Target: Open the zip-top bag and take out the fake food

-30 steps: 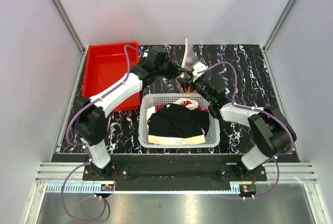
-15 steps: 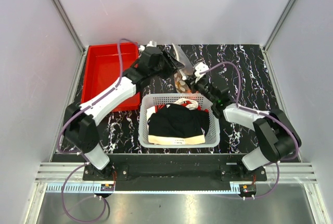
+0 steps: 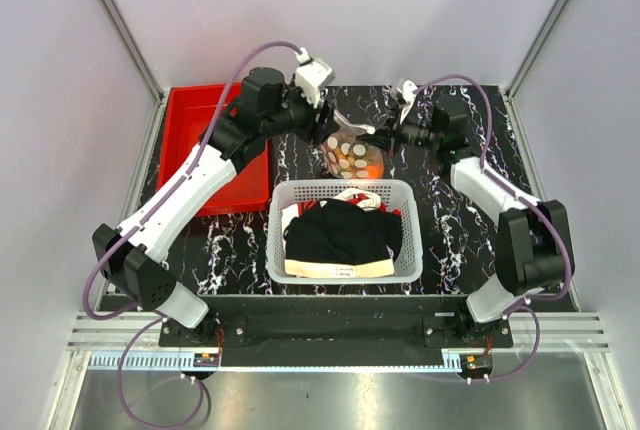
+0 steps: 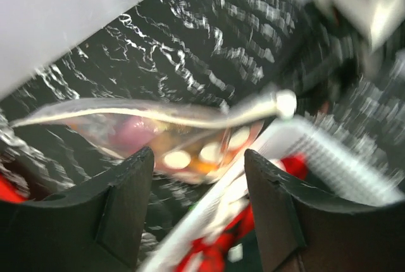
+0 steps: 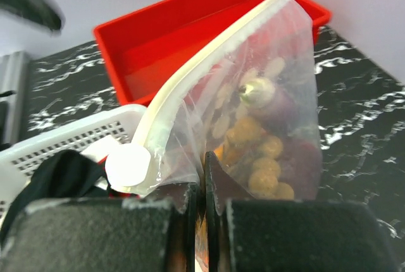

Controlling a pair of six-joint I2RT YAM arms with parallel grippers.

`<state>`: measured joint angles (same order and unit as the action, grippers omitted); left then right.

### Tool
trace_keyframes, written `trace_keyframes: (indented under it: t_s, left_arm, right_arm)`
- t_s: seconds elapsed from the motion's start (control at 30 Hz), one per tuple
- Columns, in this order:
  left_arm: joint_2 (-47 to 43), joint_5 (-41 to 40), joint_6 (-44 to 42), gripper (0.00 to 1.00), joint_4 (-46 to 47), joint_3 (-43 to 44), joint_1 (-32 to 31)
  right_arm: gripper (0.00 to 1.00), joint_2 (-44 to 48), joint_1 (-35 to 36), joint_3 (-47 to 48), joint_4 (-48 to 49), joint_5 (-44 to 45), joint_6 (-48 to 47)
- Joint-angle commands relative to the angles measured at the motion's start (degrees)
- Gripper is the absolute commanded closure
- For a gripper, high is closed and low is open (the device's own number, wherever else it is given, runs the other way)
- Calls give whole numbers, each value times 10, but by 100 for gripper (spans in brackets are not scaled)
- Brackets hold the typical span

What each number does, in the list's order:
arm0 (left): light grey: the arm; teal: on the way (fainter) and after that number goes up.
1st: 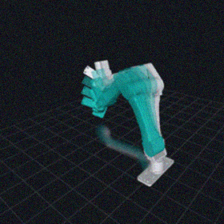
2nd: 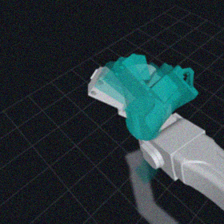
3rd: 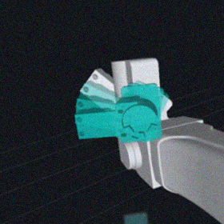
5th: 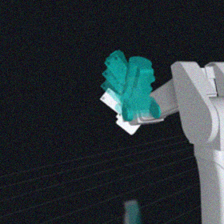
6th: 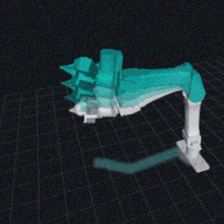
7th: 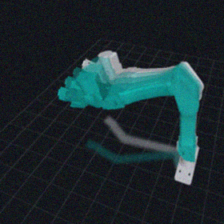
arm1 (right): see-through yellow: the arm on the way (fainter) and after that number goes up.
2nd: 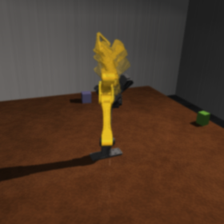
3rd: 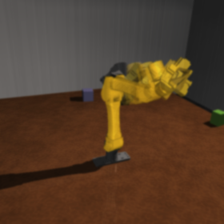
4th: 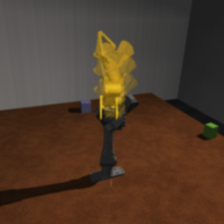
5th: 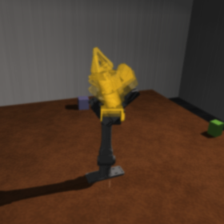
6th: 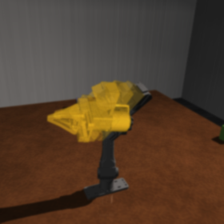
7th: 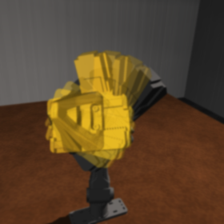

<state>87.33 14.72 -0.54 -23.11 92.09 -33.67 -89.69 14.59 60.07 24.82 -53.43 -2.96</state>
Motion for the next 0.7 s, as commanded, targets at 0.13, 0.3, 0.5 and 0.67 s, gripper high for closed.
trace_keyframes:
  t_s: [0.13,0.3,0.5,0.67]
  left_arm:
    - [15,83,-321,38,-18,0,-9]
    - [68,123,-344,36,-45,51,-14]
    - [119,167,-339,38,-88,86,-15]
    - [141,124,-327,77,-86,99,-13]
  right_arm:
    - [100,-58,-10,103,-119,-148,11]
    - [100,-79,-10,114,-128,-161,14]
    - [100,-84,-11,124,-140,-167,14]
    - [99,-80,-10,126,-151,-166,15]
